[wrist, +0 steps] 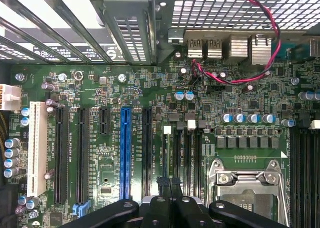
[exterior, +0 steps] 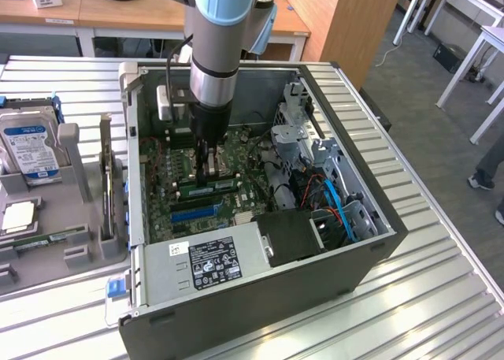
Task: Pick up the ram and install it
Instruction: 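Press down the ram until it locks into place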
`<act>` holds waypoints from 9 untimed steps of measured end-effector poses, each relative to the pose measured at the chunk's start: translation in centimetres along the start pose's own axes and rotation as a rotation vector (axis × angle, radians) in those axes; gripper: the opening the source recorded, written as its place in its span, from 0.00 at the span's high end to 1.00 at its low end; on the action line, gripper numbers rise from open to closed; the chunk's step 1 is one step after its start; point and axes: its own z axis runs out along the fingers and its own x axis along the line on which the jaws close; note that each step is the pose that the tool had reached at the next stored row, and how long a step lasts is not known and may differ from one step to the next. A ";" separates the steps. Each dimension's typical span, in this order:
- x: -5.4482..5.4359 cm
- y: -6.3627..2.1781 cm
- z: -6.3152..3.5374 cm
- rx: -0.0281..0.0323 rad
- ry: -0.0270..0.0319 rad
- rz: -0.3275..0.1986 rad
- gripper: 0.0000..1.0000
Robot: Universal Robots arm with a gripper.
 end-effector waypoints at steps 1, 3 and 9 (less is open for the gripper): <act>0.0 0.00 0.02 -0.0001 0.0003 0.000 0.89; 0.0 0.00 0.04 -0.0001 0.0001 0.000 0.89; 0.0 -0.01 0.06 0.0002 -0.0005 0.000 0.89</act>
